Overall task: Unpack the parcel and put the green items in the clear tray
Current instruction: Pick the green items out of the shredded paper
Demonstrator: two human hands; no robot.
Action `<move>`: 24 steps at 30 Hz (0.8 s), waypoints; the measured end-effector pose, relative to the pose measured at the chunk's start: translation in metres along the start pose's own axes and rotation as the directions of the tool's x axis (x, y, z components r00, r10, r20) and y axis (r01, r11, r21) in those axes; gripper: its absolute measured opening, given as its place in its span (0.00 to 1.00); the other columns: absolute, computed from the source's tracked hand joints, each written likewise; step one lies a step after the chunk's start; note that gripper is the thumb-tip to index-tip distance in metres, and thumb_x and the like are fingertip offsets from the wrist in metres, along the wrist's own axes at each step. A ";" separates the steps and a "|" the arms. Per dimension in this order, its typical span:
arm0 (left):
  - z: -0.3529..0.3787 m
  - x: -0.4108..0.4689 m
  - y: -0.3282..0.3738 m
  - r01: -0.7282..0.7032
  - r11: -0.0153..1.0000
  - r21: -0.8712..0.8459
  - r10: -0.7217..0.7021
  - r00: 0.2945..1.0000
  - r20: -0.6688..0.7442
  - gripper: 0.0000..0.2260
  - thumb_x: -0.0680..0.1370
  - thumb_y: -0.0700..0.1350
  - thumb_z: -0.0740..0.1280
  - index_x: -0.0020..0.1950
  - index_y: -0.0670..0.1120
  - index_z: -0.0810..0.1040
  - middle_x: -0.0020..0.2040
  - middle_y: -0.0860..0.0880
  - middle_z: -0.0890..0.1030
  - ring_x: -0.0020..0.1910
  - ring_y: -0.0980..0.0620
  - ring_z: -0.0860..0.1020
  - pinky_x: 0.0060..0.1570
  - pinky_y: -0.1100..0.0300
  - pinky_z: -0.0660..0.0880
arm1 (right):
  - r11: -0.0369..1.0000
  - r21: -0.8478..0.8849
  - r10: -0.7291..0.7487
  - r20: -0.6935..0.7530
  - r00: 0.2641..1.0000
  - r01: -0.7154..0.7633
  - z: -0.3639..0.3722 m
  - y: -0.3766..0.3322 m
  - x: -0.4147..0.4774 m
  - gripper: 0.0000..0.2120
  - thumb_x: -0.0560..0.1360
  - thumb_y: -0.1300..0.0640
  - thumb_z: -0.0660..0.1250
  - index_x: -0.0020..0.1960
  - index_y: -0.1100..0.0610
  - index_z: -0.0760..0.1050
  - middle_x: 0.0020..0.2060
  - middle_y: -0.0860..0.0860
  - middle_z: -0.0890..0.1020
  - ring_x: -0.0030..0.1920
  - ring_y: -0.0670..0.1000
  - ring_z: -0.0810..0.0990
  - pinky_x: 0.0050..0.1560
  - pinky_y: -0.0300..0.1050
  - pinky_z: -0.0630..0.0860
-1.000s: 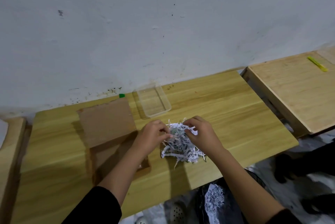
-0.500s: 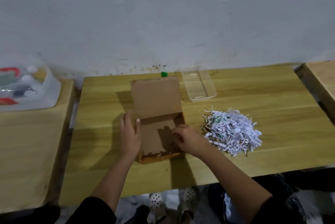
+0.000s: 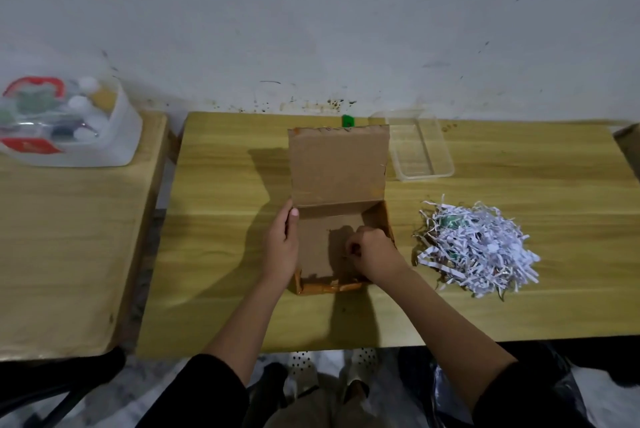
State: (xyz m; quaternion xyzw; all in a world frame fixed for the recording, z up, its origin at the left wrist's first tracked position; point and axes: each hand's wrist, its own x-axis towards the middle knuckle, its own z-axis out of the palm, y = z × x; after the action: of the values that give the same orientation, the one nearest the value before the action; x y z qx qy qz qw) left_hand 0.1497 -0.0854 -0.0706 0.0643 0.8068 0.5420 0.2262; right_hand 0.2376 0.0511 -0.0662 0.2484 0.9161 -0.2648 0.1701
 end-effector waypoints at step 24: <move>0.000 0.000 -0.001 0.016 0.997 -0.081 -0.015 1.000 0.004 0.19 0.81 0.49 0.54 0.71 0.47 0.66 0.69 0.50 0.70 0.65 0.59 0.67 0.63 0.65 0.63 | 0.901 0.233 -0.383 0.035 0.923 0.365 0.018 -0.028 0.020 0.15 0.68 0.65 0.71 0.55 0.61 0.79 0.54 0.56 0.77 0.56 0.53 0.76 0.60 0.41 0.73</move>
State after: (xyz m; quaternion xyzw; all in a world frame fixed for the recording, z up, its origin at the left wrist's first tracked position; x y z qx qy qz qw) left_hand 0.1496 -0.0859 -0.0710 0.0499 0.7843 0.5723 0.2342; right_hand 0.2091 0.0275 -0.0781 0.0747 0.9037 -0.4030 0.1239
